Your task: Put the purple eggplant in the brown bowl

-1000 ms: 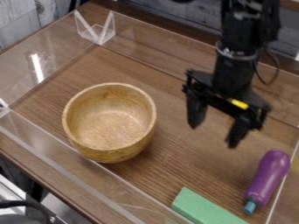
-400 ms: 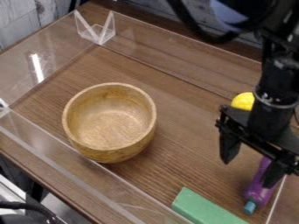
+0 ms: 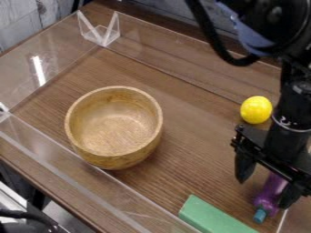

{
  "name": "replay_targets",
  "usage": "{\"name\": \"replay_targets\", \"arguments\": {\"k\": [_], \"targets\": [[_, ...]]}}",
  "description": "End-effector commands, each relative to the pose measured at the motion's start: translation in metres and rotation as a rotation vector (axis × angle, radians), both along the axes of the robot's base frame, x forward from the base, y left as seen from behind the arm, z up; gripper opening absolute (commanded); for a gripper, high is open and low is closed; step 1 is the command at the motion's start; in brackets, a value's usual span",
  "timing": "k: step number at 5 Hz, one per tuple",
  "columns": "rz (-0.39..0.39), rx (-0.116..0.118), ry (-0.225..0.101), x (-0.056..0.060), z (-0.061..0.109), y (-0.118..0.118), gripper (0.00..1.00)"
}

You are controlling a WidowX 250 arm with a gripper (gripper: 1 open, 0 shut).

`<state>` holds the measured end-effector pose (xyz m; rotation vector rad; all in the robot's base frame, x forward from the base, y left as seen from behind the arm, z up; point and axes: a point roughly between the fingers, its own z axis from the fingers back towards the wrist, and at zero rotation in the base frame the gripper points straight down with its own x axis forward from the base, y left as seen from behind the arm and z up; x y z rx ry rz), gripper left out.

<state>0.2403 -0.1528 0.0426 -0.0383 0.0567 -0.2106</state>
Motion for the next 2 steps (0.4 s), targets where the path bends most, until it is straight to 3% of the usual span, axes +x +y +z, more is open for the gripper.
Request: {"name": "replay_targets", "arguments": {"k": [1,2], "targets": [[-0.006,-0.028,-0.054,0.0121,0.01,-0.0066,1.0],[-0.003,-0.027,-0.055,0.0151,0.0062,-0.0053,1.0]]}}
